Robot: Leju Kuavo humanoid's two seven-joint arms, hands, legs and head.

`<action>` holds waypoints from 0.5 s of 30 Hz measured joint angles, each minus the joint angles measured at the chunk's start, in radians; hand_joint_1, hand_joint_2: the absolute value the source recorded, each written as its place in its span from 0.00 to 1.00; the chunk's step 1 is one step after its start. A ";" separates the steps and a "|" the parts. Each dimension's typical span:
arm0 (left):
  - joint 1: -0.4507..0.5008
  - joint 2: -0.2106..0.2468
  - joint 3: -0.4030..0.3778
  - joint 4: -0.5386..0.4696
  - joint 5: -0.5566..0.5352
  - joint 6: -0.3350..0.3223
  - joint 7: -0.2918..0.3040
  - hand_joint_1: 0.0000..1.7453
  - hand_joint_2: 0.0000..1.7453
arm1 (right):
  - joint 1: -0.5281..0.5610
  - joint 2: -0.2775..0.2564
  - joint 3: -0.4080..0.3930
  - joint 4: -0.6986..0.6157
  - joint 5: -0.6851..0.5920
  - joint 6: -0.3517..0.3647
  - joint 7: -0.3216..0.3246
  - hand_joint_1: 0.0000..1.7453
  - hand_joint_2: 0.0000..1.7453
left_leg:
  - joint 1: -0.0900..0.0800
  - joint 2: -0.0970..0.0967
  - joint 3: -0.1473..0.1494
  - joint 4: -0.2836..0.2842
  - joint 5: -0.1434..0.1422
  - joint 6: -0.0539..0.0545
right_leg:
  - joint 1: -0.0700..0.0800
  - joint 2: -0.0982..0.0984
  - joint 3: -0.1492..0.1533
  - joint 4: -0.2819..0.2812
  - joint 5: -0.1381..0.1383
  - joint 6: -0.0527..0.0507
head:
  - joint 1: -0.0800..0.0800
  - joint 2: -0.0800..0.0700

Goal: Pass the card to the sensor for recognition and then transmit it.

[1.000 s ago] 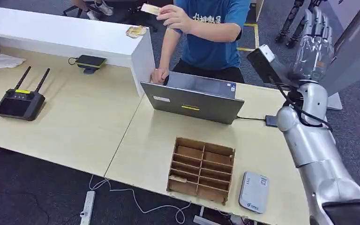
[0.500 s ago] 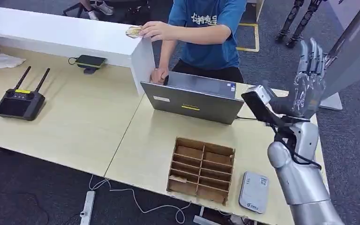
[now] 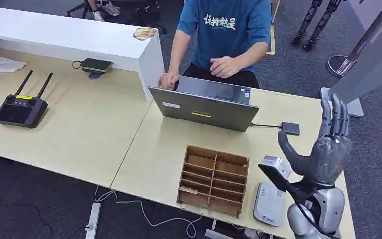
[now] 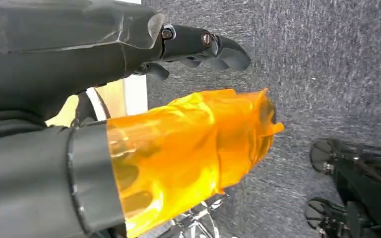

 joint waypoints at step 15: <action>0.001 -0.003 0.000 0.000 0.061 0.040 0.010 0.00 0.00 | 0.290 0.124 -0.062 -0.154 -0.025 0.000 -0.206 0.00 1.00 | 0.000 0.000 0.000 0.000 0.000 0.000 | 0.000 0.000 0.000 0.000 -0.001 -0.001 | 0.000 0.000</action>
